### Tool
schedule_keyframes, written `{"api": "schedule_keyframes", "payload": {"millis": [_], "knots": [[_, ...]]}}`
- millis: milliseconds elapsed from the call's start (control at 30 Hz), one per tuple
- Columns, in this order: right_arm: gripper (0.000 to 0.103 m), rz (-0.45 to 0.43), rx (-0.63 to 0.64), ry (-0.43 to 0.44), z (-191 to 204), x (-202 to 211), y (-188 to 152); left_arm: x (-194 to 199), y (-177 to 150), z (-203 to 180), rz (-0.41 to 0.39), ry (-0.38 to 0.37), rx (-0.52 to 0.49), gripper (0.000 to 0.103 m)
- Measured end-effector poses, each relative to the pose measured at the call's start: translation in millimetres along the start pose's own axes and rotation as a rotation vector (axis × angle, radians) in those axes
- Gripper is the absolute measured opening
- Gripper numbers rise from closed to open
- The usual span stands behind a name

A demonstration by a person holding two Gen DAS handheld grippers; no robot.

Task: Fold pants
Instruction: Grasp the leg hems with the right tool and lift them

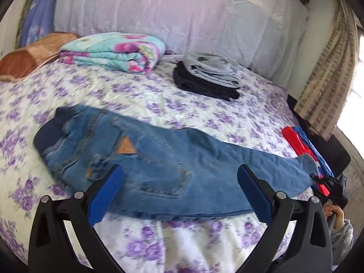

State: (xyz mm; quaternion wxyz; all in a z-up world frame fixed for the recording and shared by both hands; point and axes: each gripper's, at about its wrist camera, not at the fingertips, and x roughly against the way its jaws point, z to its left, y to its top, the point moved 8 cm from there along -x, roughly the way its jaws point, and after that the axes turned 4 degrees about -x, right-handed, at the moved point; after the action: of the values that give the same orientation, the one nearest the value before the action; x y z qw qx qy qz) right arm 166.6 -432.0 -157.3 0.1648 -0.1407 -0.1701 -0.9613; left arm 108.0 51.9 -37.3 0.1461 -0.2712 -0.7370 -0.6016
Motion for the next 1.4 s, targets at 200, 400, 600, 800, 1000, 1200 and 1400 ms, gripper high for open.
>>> {"api": "schedule_keyframes", "payload": {"millis": [200, 400, 600, 800, 1000, 1200, 1400], "knots": [[0.018, -0.006, 0.026, 0.001, 5.1, 3.7, -0.8, -51.4, 1.9, -58.6, 0.098, 0.070, -0.176, 0.098], [0.018, -0.011, 0.075, -0.014, 6.5, 4.3, -1.4, -112.5, -29.5, -68.4, 0.239, 0.224, -0.249, 0.098], [0.018, -0.043, 0.162, -0.058, 12.0, 5.3, -3.3, -104.0, -23.0, -73.9, 0.200, 0.200, -0.228, 0.099], [0.016, -0.073, 0.253, -0.079, 25.9, 10.0, -5.6, -128.2, -31.7, -112.0, 0.235, 0.217, -0.377, 0.099], [0.015, -0.140, 0.485, -0.107, 74.0, 20.0, -18.7, -118.9, -26.2, -91.7, 0.235, 0.131, -0.213, 0.099], [0.014, -0.188, 0.822, -0.092, 155.1, 15.6, -62.2, -67.8, -13.9, -38.8, 0.141, 0.075, -0.032, 0.099], [0.014, -0.166, 1.237, -0.019, 229.2, -18.6, -161.1, 14.8, 10.3, 54.9, -0.035, 0.154, 0.150, 0.099]]}}
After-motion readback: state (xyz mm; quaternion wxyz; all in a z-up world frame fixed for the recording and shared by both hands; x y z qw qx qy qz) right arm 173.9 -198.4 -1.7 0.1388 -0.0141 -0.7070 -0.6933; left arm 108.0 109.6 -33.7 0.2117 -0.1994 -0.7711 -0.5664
